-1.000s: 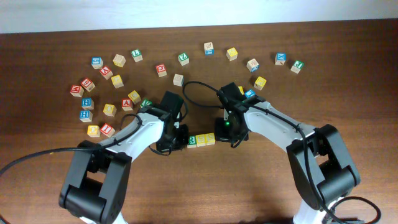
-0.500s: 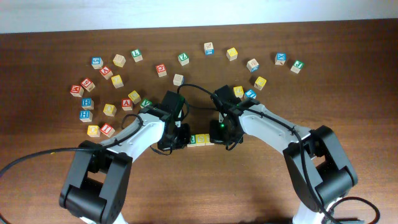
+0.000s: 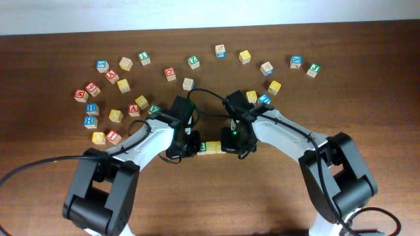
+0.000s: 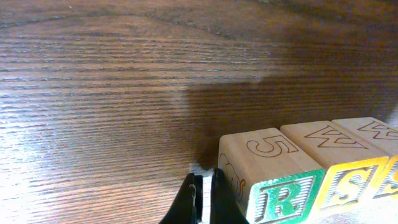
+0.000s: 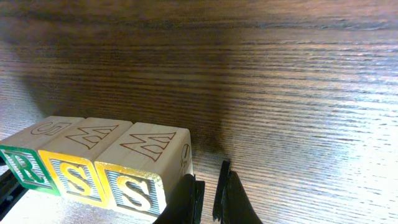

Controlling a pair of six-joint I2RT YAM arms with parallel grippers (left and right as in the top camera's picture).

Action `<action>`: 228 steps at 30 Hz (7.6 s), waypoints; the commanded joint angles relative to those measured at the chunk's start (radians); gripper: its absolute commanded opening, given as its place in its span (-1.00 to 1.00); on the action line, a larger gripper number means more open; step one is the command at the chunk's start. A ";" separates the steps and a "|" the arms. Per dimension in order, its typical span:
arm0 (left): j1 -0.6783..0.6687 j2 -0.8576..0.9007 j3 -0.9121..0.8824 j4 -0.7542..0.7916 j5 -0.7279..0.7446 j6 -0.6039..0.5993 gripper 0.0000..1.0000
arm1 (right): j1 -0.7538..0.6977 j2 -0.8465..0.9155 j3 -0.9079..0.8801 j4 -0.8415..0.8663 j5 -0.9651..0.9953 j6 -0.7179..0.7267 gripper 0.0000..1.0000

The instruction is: Spell out RSS

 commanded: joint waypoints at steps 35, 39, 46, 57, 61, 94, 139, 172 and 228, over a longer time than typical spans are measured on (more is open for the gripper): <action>-0.004 0.011 -0.013 -0.002 -0.029 0.128 -0.76 | 0.006 0.011 0.014 0.019 0.005 -0.010 -0.89; -0.004 0.010 -0.012 -0.010 -0.051 0.128 -0.76 | 0.006 0.011 0.014 0.017 0.005 -0.010 -0.86; 0.009 0.009 -0.008 -0.006 -0.052 0.128 -0.69 | 0.006 0.011 0.014 0.003 0.005 -0.010 -0.88; 0.009 0.009 -0.006 -0.010 -0.053 0.129 -0.41 | 0.006 0.009 0.015 0.002 0.002 -0.010 -0.81; 0.011 0.009 -0.005 -0.040 -0.103 0.121 -0.39 | 0.002 0.009 0.027 -0.010 0.006 -0.018 -0.79; 0.176 -0.421 0.099 -0.351 -0.217 0.121 0.98 | -0.156 -0.660 0.130 -0.581 0.247 -0.150 0.73; 0.176 -0.420 0.098 -0.343 -0.220 0.121 0.98 | -0.349 -1.335 -0.211 -0.347 0.153 -0.327 0.97; 0.176 -0.420 0.099 -0.343 -0.220 0.121 0.98 | -0.505 -1.877 -0.981 0.496 0.005 -0.674 0.97; 0.176 -0.420 0.099 -0.343 -0.220 0.121 0.98 | -0.544 -1.891 -1.159 0.632 0.122 -0.575 0.97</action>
